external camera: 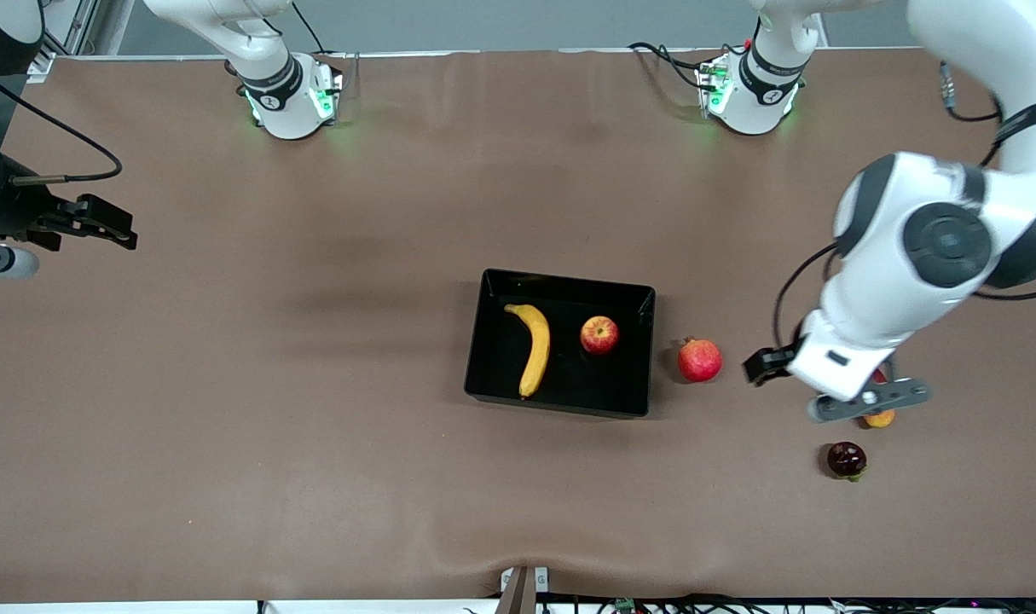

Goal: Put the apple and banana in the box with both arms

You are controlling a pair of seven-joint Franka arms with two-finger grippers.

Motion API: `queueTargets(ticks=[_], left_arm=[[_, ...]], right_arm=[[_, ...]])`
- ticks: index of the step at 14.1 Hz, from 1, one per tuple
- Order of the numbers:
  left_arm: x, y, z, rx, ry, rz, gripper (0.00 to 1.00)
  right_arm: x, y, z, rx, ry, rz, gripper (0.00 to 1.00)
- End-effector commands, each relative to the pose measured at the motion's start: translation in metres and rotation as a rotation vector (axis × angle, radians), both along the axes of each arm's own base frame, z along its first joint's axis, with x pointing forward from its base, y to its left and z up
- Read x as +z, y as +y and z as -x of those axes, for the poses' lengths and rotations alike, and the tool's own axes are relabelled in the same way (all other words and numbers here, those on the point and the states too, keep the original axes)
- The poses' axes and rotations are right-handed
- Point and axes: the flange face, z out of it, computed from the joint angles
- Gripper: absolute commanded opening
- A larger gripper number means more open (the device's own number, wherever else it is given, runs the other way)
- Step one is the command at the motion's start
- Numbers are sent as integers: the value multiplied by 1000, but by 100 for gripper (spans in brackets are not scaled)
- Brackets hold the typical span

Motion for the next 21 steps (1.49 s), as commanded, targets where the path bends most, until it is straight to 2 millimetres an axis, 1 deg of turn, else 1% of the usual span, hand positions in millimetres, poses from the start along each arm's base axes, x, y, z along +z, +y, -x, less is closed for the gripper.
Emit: queueTargets(ticks=[1, 3, 5, 7, 9, 11, 13, 14, 15, 18, 20, 21], left_arm=[[41, 27, 26, -21, 46, -22, 100], [69, 50, 40, -29, 59, -24, 100], [87, 55, 58, -69, 99, -45, 100], [99, 65, 72, -51, 128, 1, 100], [109, 69, 83, -69, 128, 14, 100], [117, 70, 98, -81, 125, 14, 100], [122, 90, 116, -64, 127, 29, 100], [124, 91, 125, -68, 126, 31, 100], [128, 96, 133, -62, 123, 28, 100], [138, 81, 160, -86, 110, 14, 100], [140, 83, 161, -85, 107, 15, 100], [139, 89, 158, -86, 111, 18, 100]], right_arm=[[3, -1, 0, -7, -3, -2, 100], [3, -1, -1, -7, -7, -2, 100], [-1, 2, -3, -3, 3, -1, 100], [-2, 3, -3, -3, 3, 0, 100], [-3, -1, -4, -9, 4, -1, 100], [-4, 2, -4, -4, 7, -1, 100], [-8, 4, -5, -1, 18, 1, 100], [-8, 4, -5, -1, 19, 1, 100], [-8, 4, -5, 0, 19, 1, 100], [-6, 0, -3, -8, 22, 1, 100], [-6, 1, -3, -6, 22, 1, 100], [-6, 1, -3, -6, 21, 1, 100]])
